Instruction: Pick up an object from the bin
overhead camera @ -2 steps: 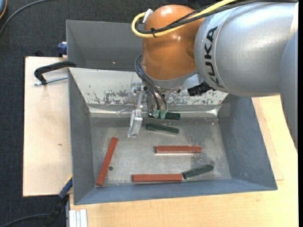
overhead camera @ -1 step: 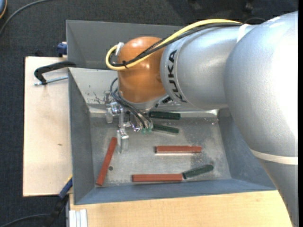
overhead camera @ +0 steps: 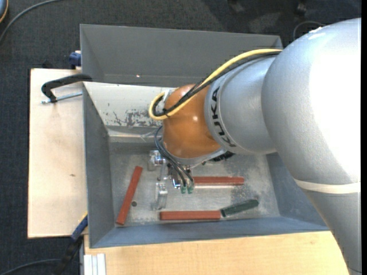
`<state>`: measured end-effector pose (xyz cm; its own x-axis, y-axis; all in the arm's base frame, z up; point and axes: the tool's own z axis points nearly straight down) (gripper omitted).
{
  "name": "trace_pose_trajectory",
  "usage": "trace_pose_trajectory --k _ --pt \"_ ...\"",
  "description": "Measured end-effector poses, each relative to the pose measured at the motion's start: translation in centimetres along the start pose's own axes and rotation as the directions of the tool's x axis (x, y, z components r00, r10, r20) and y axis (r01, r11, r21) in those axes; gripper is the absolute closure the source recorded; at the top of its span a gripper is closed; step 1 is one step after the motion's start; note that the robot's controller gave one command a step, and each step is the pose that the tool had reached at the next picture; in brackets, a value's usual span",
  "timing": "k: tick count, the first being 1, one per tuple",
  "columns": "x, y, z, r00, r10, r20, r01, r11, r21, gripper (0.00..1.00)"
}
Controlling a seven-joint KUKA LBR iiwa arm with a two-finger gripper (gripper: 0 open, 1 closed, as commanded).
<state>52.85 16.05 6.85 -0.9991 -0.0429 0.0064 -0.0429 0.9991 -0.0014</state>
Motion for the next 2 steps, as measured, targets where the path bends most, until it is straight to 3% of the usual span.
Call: trace_pose_trajectory --k 1,2 --pt "0.5 7.4 -6.3 0.864 -0.504 0.017 0.504 0.864 0.001 0.0" --pt "1.4 3.2 -0.3 0.507 -0.862 0.009 0.862 0.507 0.006 0.0"
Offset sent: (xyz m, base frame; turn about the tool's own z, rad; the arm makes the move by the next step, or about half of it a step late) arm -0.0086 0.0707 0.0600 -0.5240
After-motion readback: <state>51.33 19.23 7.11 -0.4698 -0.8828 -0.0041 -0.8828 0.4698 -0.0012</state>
